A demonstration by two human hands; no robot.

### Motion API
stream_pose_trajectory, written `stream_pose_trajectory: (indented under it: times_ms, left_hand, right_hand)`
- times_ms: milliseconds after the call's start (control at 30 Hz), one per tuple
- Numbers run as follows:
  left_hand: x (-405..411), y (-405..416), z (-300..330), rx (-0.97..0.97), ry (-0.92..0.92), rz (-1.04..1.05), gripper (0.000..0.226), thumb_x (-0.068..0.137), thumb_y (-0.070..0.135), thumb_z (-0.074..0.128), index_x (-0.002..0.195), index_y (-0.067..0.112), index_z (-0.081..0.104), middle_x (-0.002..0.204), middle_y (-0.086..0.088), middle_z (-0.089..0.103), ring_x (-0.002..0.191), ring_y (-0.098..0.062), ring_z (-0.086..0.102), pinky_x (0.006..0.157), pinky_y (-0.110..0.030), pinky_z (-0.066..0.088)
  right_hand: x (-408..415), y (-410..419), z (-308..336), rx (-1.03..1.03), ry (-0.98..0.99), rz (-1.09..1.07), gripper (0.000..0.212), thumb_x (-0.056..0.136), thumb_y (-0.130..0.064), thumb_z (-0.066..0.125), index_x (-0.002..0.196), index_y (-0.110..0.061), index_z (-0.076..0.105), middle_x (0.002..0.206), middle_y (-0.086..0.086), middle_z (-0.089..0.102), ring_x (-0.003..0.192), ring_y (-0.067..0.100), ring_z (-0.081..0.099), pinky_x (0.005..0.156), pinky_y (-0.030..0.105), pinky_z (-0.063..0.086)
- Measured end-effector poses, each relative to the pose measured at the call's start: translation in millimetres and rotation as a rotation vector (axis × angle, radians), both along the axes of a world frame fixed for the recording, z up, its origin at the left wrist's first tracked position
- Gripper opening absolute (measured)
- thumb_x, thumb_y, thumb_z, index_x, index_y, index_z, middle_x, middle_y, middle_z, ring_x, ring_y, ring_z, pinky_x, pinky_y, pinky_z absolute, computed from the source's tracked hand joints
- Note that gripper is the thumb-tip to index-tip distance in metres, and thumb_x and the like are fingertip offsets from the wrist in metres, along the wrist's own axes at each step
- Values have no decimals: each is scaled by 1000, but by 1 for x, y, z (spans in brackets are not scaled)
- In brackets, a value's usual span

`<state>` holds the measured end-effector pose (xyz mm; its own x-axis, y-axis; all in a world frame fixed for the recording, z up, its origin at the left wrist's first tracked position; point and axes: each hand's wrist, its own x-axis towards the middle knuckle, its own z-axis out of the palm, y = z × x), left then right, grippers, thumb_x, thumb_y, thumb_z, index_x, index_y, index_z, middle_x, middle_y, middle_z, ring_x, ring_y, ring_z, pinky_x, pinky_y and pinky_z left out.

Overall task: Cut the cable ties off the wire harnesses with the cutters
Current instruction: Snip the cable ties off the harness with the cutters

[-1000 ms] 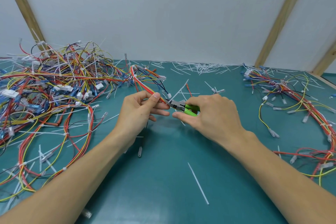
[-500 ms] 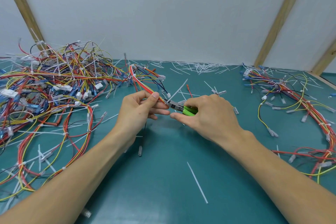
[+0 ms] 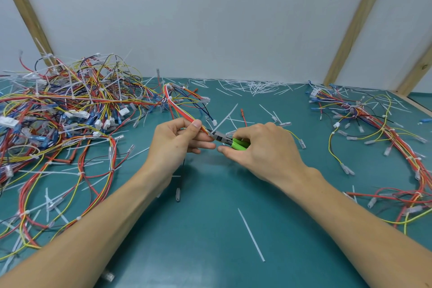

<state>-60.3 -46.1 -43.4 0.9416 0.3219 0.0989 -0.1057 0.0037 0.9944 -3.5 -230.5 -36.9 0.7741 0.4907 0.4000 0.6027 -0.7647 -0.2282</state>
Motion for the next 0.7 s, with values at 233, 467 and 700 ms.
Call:
stream_pose_trajectory:
  times_ms: [233,467,700]
  left_hand:
    - [0,0,0,7,5,2,26,102,21,56,84,3,61,78,-9,77,71,-23,77,59,-23,54]
    - [-2,-3,0,-8,5,-12,25,102,21,56,87,2,61,78,-10,77,72,-23,77,56,-23,53]
    - [0,1,2,-22,10,13,25,104,23,52,91,3,61,84,-8,78,76,-22,77,52,-23,53]
  right_hand:
    - [1,0,-2,19,-16,7,55,83,-66,66,56,-23,45,50,0,39,64,26,44,55,34,25]
    - [5,-2,-4,40,-14,-3,56,83,-68,66,55,-24,44,51,-2,41,65,26,44,55,34,25]
    - [9,-3,-6,443,149,0,48,86,-50,74,58,-17,52,48,-4,41,53,16,35,52,33,30]
